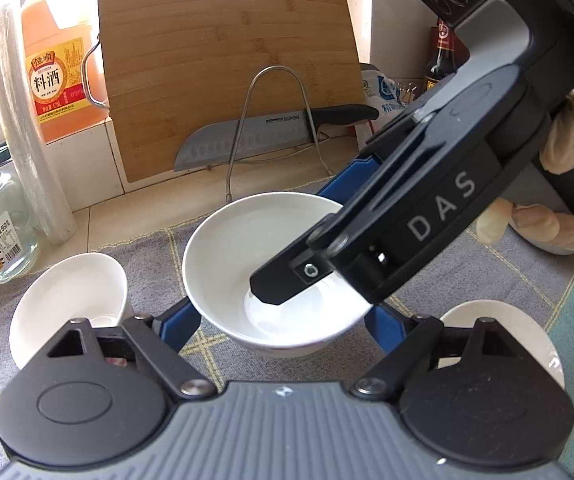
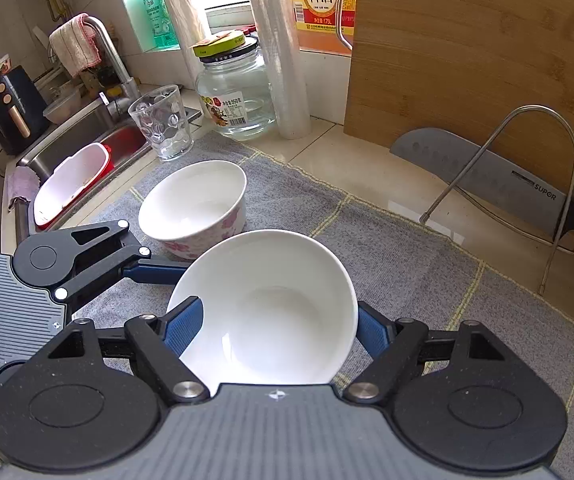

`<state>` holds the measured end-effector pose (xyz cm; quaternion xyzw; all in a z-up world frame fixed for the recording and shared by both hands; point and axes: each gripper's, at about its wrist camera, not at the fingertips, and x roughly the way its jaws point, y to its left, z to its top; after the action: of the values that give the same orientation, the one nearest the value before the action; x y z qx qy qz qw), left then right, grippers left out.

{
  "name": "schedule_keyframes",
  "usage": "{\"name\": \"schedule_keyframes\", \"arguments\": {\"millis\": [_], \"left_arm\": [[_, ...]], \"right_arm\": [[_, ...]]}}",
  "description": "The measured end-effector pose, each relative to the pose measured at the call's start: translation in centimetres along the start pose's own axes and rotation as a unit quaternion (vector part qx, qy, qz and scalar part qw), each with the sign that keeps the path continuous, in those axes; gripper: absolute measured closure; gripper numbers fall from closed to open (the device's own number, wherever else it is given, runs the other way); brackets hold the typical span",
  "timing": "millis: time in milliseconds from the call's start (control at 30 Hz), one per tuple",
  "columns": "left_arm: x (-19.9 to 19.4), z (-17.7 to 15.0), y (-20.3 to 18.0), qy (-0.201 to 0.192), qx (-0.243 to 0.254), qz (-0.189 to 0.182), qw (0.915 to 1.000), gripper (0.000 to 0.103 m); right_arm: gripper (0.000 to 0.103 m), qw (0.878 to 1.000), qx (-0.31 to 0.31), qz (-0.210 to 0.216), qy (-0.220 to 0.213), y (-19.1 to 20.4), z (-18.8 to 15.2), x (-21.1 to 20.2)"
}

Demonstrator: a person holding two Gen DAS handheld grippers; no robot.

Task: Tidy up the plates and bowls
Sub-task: 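Carry the pink-flower bowl with both tools over the plain white bowl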

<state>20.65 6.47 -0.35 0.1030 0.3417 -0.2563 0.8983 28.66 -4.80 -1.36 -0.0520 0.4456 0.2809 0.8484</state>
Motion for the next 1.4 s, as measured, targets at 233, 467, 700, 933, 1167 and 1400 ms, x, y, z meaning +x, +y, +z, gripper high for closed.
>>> {"name": "schedule_keyframes", "arguments": {"millis": [233, 467, 700, 933, 1167, 1400], "left_arm": [[-2.0, -0.1, -1.6, -0.007, 0.005, -0.001, 1.0000, 0.015], [-3.7, -0.4, -3.0, -0.011, 0.008, -0.005, 0.9999, 0.015], [-5.0, -0.8, -4.6, -0.015, 0.014, -0.008, 0.9998, 0.015], [-6.0, -1.1, -6.2, -0.013, 0.022, -0.012, 0.9996, 0.015], [-6.4, -1.8, -7.6, -0.002, 0.025, -0.023, 0.9994, 0.015], [-6.2, -2.4, -8.6, 0.011, 0.024, -0.037, 0.9990, 0.015]], "right_arm": [[0.018, 1.000, -0.004, -0.003, -0.017, 1.3, -1.2, -2.5], [0.018, 1.000, -0.008, -0.006, -0.029, 2.3, -2.7, -4.4], [0.018, 0.999, -0.007, -0.012, -0.036, 3.0, -4.1, -6.1], [0.018, 0.999, -0.004, -0.013, -0.041, 3.5, -5.9, -7.4], [0.018, 0.999, 0.006, -0.014, -0.036, 3.7, -7.7, -8.2], [0.018, 0.999, 0.013, -0.017, -0.027, 3.7, -9.3, -8.6]]}}
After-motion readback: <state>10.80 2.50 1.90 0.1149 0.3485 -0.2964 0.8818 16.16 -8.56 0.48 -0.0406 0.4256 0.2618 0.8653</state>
